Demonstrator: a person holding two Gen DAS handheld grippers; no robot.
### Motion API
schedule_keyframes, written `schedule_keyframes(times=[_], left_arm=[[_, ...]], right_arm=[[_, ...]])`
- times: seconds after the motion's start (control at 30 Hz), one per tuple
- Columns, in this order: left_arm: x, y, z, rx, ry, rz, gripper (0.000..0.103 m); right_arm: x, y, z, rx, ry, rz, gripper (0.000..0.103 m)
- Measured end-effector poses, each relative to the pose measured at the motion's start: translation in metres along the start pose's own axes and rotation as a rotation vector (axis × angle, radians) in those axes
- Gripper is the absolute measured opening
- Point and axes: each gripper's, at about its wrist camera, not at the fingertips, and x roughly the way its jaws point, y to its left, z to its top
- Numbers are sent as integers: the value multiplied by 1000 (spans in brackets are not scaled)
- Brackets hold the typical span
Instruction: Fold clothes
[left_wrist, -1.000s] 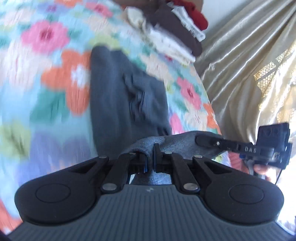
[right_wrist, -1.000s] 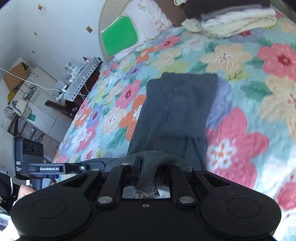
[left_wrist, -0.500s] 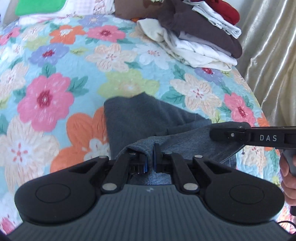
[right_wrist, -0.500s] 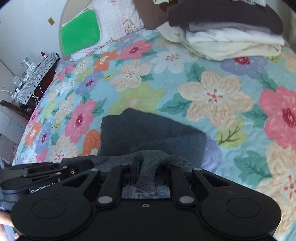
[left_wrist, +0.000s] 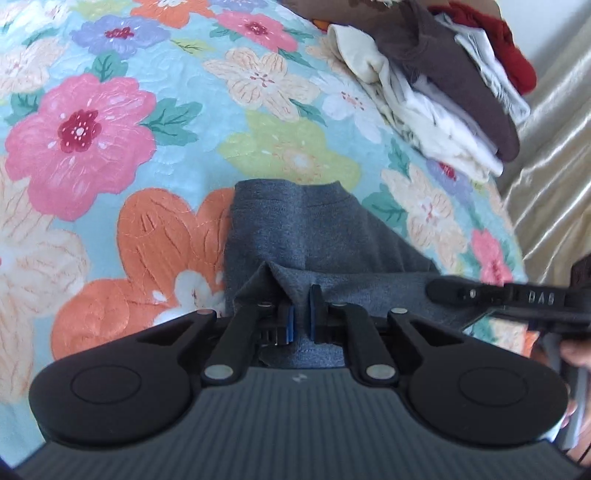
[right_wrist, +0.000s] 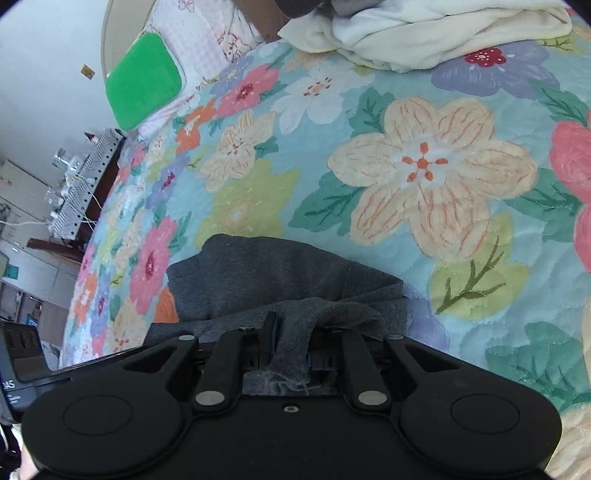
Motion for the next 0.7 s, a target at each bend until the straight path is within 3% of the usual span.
schedule_keyframes(times=[0.07,0.13,0.2,0.27,0.4,0.5,0.57,0.63,0.7], left_arm=[[-9,4,0,-11,-20,-19,8],[-23,7,-3,14,-54,-22,9],[-38,11,-7,49,-96,-22,22],[-56,17,-16,55,-158,-59,33],[-72,22,-39,114,-140,-93,36],[-74,10,-64,268,-122,-57,37],[-73,1,-78,360,-161,-67,39],[-62,-4,-84,400,-167,-42,42],[-52,-11,-82,409,-149,-13,38]], right_arm=[[-12,-4,-6,10,-45,9,20],[-27,-7,-16,-8,-123,-20,35],[-47,-7,-28,-29,-250,-89,40],[-62,-1,-39,-83,-318,-117,40],[-71,16,-60,-230,-296,-136,40],[-68,30,-82,-368,-262,-142,41],[-58,45,-96,-455,-235,-165,41],[-44,60,-105,-508,-208,-185,43],[-29,74,-113,-552,-188,-189,43]])
